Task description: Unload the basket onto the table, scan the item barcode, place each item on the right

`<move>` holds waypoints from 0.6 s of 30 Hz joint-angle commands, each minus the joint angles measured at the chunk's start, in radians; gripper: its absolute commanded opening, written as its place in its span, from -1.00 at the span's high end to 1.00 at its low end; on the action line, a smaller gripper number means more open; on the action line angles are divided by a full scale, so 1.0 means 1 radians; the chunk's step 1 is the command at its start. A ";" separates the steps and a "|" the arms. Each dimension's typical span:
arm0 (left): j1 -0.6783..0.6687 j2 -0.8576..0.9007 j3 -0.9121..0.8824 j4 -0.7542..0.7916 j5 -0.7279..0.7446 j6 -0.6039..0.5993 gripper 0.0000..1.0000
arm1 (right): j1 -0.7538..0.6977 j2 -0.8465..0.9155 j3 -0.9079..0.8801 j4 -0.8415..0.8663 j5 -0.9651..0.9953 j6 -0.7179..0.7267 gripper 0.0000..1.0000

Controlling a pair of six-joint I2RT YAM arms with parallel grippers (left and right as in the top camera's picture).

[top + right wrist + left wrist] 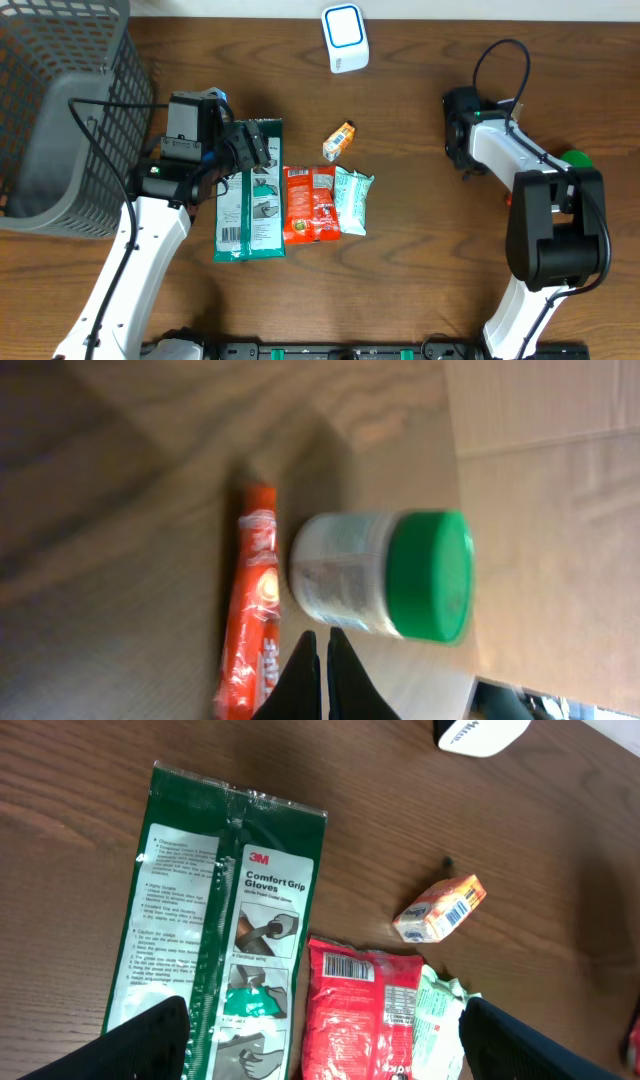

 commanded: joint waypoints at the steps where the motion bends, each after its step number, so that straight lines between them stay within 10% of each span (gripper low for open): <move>1: 0.003 0.001 0.007 0.000 -0.003 0.017 -0.73 | -0.008 -0.006 -0.056 0.067 0.012 -0.082 0.98; 4: 0.003 0.001 0.007 0.000 -0.003 0.017 -0.73 | -0.008 -0.006 -0.065 0.096 0.000 -0.095 0.57; 18: 0.003 0.001 0.007 0.000 -0.003 0.017 -0.73 | -0.006 -0.126 0.031 -0.003 -0.930 -0.179 0.12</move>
